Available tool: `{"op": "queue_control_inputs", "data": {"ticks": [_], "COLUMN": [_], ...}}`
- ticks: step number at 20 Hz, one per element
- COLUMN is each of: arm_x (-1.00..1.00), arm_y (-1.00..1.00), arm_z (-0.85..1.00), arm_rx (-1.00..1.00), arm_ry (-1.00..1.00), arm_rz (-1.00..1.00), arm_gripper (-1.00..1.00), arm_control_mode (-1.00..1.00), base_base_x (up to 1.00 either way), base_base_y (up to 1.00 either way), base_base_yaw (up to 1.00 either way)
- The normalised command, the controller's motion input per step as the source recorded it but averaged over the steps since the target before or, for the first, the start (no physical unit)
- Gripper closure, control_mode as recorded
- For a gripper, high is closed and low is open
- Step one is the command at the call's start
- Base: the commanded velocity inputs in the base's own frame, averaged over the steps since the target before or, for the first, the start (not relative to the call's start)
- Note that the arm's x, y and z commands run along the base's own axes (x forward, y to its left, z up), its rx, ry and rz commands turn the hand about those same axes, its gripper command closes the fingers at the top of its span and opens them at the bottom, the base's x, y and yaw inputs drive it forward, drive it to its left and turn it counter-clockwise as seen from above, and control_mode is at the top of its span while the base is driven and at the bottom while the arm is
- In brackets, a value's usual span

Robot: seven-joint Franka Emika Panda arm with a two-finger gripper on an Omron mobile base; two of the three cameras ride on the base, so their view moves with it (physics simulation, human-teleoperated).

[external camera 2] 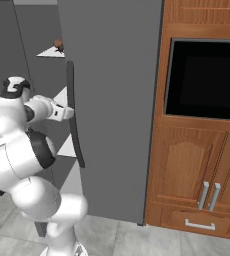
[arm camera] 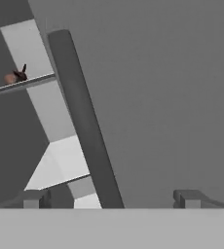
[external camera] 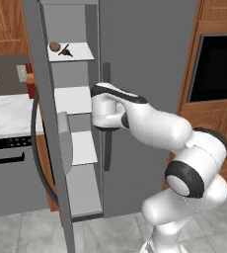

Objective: There's a fish in the fridge that needs to be moved to the freezer for freezing. Pick up the fish from the fridge, place it on any shelf in the freezer, and close the fridge and freezer doors when done.

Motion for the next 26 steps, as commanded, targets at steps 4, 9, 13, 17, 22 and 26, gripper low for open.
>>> {"op": "queue_control_inputs", "data": {"ticks": [4,9,13,17,22,26], "arm_x": [-0.73,-0.7,-0.79,-0.9,-0.74,-0.6], "arm_y": [-0.33,-0.34,-0.3,-0.12,0.0,0.0], "arm_z": [1.0,1.0,1.0,0.48,0.36,0.83], "arm_rx": [0.0,-0.01,-0.25,-0.64,-0.82,-0.6], "arm_ry": [-0.08,-0.07,-0.03,-0.27,-0.3,-0.08], "arm_rz": [0.0,0.0,0.0,-0.05,-0.21,-0.3], "arm_gripper": [-1.0,-1.0,-1.0,-1.0,-1.0,-1.0], "arm_control_mode": [-1.0,-1.0,-1.0,-1.0,-1.0,-1.0], "base_base_x": [0.0,0.0,0.0,0.0,0.0,0.0], "base_base_y": [0.0,0.0,0.0,0.0,0.0,0.0], "base_base_yaw": [0.0,0.0,0.0,0.0,0.0,0.0]}}
